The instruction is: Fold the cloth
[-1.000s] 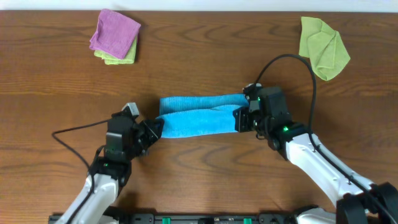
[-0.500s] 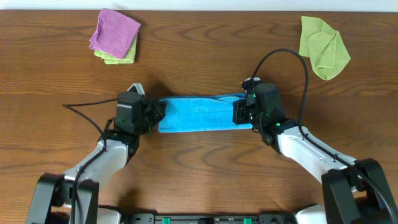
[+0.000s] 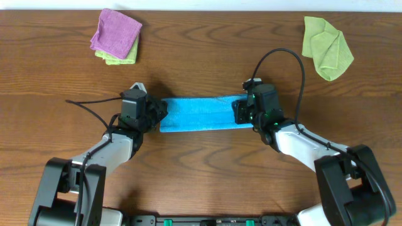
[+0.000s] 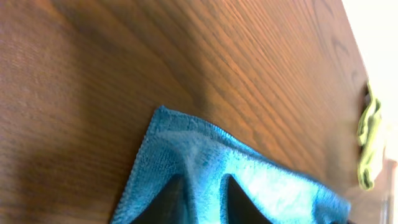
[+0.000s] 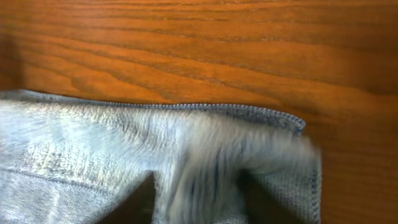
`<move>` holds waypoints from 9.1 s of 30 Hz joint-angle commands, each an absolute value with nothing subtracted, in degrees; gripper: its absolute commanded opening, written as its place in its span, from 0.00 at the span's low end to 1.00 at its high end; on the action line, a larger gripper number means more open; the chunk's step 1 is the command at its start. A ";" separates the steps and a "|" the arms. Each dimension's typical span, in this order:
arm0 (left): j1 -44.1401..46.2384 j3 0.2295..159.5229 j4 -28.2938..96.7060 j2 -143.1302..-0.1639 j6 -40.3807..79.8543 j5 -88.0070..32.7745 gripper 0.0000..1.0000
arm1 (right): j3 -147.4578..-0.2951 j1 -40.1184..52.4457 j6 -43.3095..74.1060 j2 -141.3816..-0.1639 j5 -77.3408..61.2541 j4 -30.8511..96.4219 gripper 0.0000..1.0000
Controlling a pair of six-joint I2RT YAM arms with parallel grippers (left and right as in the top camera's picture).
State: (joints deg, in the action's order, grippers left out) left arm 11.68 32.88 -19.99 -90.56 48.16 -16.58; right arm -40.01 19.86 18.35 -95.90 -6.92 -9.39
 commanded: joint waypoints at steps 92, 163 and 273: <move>16.53 40.42 -16.56 -100.05 42.61 -18.13 0.06 | -55.05 27.79 29.02 -93.08 -15.25 -3.60 0.01; -0.27 40.42 7.60 -69.93 34.26 -16.32 0.24 | -66.37 40.49 22.98 -106.02 -17.72 -4.75 0.61; -4.89 110.63 4.32 -122.65 37.95 -13.54 0.06 | -36.82 30.28 20.58 -34.50 -10.50 45.30 0.99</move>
State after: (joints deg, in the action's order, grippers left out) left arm -3.70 108.90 4.49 -121.23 40.03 -15.22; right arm -37.26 30.55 19.99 -34.48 -10.66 45.25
